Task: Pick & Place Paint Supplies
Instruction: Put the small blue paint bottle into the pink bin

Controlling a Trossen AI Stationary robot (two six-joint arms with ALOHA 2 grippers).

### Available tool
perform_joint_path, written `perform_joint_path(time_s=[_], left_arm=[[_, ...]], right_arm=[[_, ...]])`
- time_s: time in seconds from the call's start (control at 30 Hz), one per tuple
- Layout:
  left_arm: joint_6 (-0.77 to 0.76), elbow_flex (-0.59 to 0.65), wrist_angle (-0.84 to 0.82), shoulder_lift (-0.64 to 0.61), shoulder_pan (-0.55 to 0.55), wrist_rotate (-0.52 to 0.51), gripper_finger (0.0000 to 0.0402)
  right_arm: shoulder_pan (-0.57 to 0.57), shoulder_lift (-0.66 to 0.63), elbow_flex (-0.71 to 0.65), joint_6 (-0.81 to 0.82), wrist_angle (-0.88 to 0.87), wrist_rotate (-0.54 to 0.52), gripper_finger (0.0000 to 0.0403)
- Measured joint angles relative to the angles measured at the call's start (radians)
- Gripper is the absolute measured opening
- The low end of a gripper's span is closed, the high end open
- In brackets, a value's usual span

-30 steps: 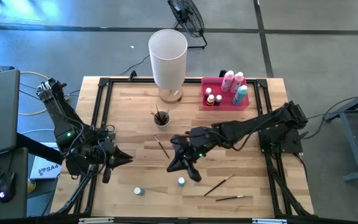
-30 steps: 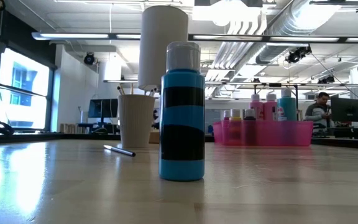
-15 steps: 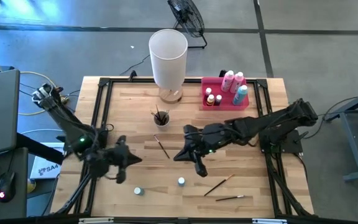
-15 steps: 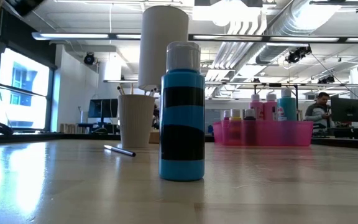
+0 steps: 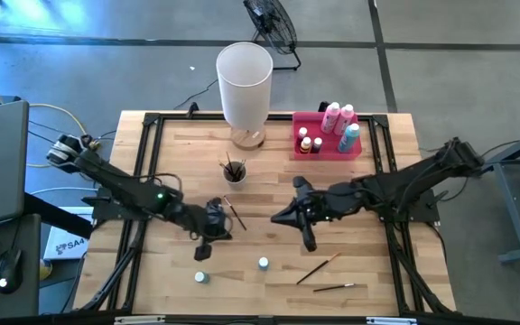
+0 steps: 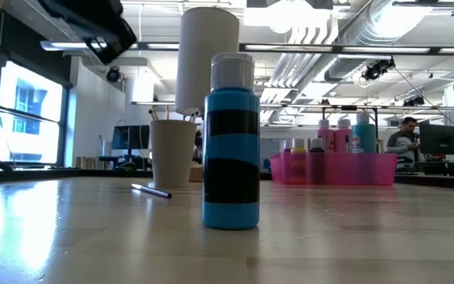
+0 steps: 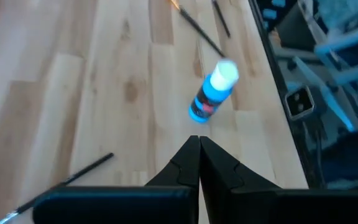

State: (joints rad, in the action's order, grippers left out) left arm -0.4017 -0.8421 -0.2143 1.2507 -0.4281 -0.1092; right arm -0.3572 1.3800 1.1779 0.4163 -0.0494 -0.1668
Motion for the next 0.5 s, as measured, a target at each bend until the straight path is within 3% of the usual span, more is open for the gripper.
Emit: perform_joint_path(time_s=[0.5], left_arm=[[0.038, 0.0, 0.323, 0.333, 0.117, 0.383, 0.0]], right_arm=[[-0.021, -0.225, -0.298, 0.105, 0.111, -0.237, 0.0004]])
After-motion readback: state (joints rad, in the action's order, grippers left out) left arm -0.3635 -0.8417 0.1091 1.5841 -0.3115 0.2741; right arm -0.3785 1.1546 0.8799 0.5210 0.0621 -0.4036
